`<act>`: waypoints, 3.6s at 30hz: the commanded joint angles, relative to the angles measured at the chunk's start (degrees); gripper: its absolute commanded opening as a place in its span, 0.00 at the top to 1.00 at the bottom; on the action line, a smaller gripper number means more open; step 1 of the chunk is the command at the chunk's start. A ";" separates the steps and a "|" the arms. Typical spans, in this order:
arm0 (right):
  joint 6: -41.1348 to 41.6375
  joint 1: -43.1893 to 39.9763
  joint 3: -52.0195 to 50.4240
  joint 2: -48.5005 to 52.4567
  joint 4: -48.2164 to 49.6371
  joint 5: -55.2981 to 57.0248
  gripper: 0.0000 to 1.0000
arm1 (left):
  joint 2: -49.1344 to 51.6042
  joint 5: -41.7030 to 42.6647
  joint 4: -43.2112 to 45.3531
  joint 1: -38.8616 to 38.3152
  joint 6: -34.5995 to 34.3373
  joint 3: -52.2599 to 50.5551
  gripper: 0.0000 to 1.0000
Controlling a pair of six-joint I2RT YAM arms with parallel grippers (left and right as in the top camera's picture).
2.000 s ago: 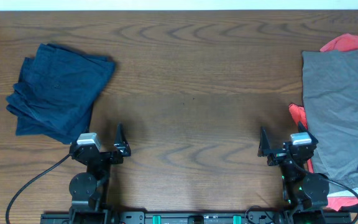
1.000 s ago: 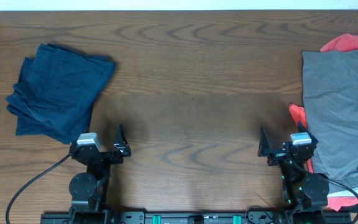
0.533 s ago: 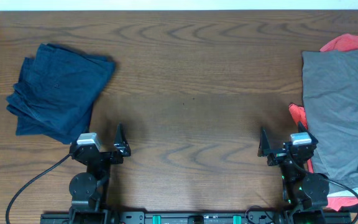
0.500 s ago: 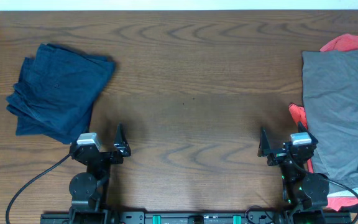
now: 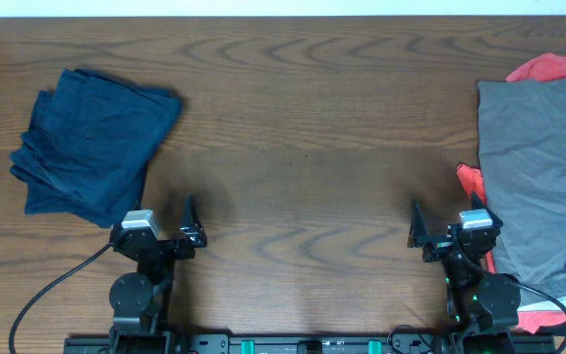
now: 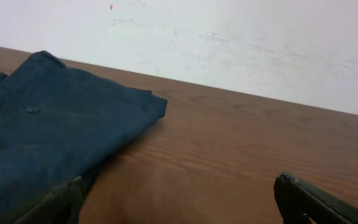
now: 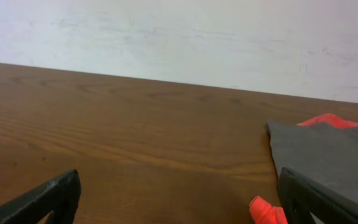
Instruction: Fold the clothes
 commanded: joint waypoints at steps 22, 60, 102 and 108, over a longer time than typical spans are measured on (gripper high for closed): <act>-0.83 -0.63 -0.09 -0.31 -0.11 -0.94 0.01 | -0.35 -0.33 -1.97 0.35 1.16 -1.07 0.02; 13.14 -2.91 38.25 53.81 -30.53 20.20 0.01 | 42.71 13.44 -27.91 0.33 -4.31 35.95 0.02; 22.60 -18.99 41.75 79.60 -26.88 27.82 0.99 | 44.57 13.44 -29.11 0.33 -4.28 35.95 0.02; 6.93 -18.56 52.17 72.54 -32.15 -3.34 0.99 | 44.63 13.42 -29.11 0.33 -4.28 35.95 0.02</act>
